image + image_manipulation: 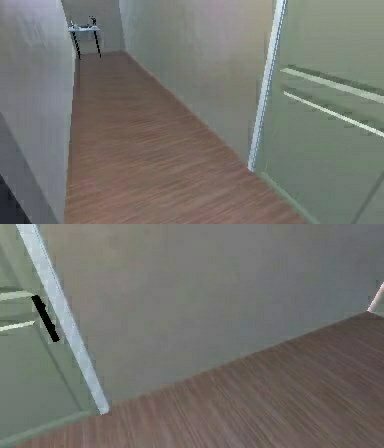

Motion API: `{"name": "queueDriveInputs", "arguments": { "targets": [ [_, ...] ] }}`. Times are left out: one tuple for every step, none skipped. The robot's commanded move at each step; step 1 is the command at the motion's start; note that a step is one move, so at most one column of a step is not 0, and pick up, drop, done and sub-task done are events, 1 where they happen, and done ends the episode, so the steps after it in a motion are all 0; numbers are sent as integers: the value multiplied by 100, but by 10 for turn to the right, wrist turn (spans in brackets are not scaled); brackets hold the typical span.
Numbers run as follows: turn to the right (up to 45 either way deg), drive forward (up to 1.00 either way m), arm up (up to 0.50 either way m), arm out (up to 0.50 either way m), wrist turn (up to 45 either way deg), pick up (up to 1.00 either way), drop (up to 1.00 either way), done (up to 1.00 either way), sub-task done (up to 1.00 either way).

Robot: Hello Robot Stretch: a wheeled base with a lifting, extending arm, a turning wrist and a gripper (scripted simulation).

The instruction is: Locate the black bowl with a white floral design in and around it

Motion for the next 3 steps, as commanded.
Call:
{"name": "queueDriveInputs", "arguments": {
  "targets": [
    [-240, 0, 0, 0, 0, 0, 0, 0, 0],
    [0, 100, 0, 0, 0, 0, 0, 0, 0],
    [0, 100, 0, 0, 0, 0, 0, 0, 0]
  ]
}}
